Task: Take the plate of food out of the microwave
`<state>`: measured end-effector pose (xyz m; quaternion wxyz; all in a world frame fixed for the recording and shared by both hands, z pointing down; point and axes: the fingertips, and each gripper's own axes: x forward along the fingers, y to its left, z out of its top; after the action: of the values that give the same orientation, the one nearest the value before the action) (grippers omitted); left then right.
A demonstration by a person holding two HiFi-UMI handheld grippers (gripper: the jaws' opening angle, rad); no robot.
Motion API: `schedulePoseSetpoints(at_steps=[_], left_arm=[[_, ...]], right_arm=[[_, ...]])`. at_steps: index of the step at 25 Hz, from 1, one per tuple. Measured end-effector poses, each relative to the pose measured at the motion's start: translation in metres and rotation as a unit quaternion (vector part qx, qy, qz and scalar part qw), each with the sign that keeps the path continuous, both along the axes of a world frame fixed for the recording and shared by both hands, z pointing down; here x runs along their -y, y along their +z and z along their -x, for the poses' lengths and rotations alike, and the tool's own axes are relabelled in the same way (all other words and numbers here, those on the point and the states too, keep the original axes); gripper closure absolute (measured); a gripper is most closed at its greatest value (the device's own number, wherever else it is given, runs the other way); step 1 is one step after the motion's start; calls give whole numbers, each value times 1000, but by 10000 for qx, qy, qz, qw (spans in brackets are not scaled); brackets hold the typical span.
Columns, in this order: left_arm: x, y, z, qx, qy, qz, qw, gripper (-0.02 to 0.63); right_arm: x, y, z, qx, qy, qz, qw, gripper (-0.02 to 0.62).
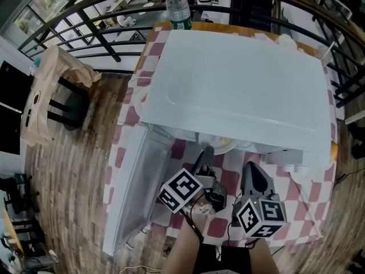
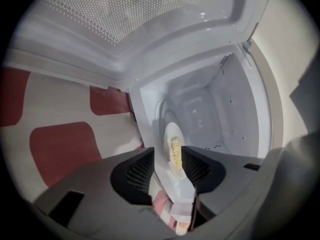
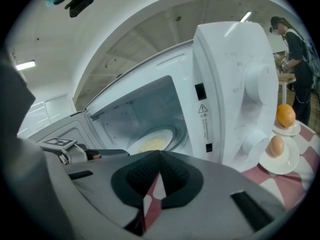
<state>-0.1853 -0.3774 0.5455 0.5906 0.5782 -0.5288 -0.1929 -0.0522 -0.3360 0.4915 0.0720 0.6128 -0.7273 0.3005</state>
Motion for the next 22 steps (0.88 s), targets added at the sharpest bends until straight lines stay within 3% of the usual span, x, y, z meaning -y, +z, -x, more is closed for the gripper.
schedulePoseSetpoints(at_steps=[14, 16, 22], left_arm=[[19, 14, -7, -231, -157, 248, 9993, 442], [20, 15, -7, -226, -164, 269, 9992, 499], [17, 11, -11, -352, -136, 167, 9991, 546]], right_arm=[[-5, 6, -15, 17, 154, 84, 9998, 601], [-4, 6, -16, 10, 162, 86, 9998, 601], [-3, 7, -15, 7, 134, 103, 9999, 601]])
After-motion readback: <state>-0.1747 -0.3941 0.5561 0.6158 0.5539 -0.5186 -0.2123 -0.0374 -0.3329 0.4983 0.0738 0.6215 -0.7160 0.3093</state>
